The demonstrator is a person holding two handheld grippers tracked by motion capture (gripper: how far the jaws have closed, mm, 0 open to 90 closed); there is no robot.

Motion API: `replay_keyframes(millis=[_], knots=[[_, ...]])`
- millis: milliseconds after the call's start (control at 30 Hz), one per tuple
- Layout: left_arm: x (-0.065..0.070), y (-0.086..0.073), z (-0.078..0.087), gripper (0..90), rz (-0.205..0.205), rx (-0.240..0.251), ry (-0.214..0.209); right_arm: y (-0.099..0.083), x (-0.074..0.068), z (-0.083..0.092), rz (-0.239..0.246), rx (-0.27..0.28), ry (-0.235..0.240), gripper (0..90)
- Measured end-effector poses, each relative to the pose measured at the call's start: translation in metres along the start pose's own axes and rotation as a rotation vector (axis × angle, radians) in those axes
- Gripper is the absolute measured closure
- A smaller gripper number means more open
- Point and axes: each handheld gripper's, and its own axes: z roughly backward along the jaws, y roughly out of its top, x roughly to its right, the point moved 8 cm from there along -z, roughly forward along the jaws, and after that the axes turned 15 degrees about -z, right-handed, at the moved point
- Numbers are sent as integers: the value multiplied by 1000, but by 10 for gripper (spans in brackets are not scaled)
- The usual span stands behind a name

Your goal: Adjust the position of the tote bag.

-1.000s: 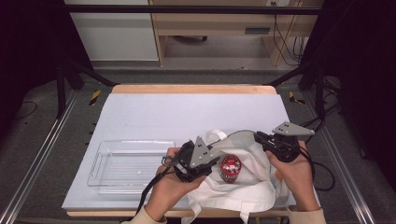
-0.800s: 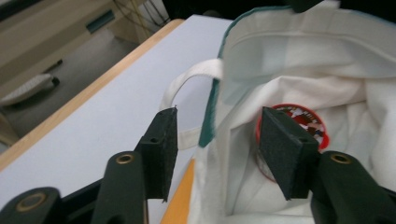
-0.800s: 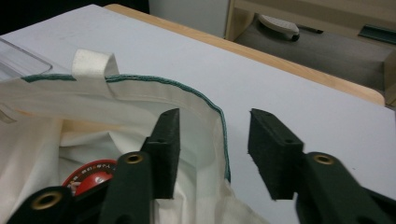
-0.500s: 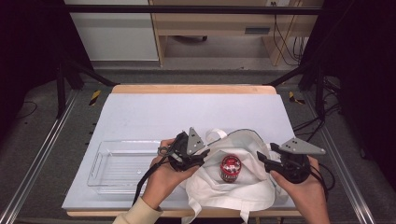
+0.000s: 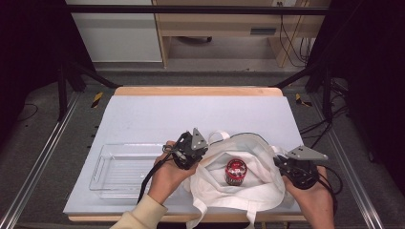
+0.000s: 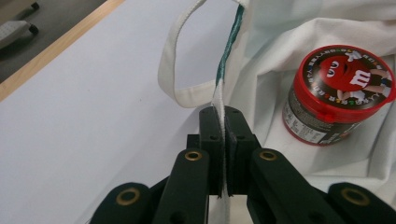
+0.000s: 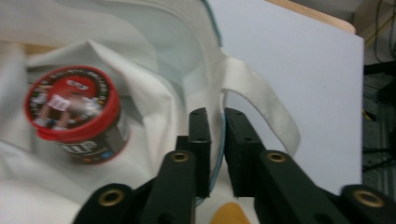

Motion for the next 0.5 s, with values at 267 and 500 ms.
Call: replay_keyframes(millis=[267,500], knots=[[-4,-4,-2,881,28,-10,-8,-2,29,-3,-13,19,-24,890],[-9,-7,-7,881,44,-11,1,-5,40,-10,-12,17,-36,891]])
